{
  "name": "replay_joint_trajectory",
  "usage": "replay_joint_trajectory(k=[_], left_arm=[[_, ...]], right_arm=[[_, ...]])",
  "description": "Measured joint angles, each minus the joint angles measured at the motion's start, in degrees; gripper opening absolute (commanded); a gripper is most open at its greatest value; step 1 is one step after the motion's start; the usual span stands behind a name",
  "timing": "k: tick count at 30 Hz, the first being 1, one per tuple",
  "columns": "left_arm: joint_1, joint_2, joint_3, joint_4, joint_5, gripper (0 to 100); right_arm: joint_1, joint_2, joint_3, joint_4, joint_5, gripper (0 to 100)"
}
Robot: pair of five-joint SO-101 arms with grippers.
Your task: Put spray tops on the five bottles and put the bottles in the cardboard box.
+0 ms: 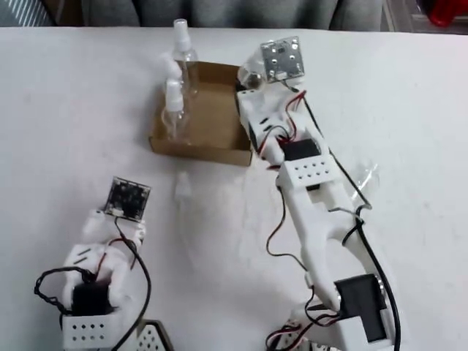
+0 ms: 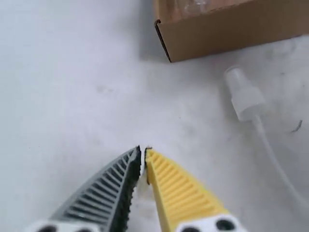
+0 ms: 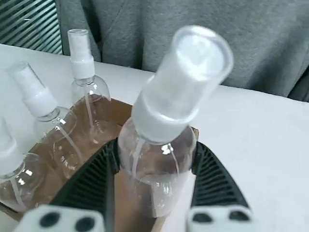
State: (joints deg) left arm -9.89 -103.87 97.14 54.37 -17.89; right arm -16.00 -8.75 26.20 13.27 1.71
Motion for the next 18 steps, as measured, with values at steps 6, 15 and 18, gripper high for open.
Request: replay_joint_trajectory(k=[6, 15, 18], left_arm=[[-2.5, 0.0, 0.0, -2.2, 0.0, 2], [-3.3, 0.0, -0.4, -1.5, 2.3, 2], [-4.3, 0.0, -1.8, 1.1, 2.9, 2]], right_arm=[[3.6, -0.4, 0.0, 4.4, -5.4, 1.5], [5.2, -12.1, 0.0, 20.8, -5.9, 1.5], [6.9, -14.3, 0.0, 26.5, -5.9, 1.5]])
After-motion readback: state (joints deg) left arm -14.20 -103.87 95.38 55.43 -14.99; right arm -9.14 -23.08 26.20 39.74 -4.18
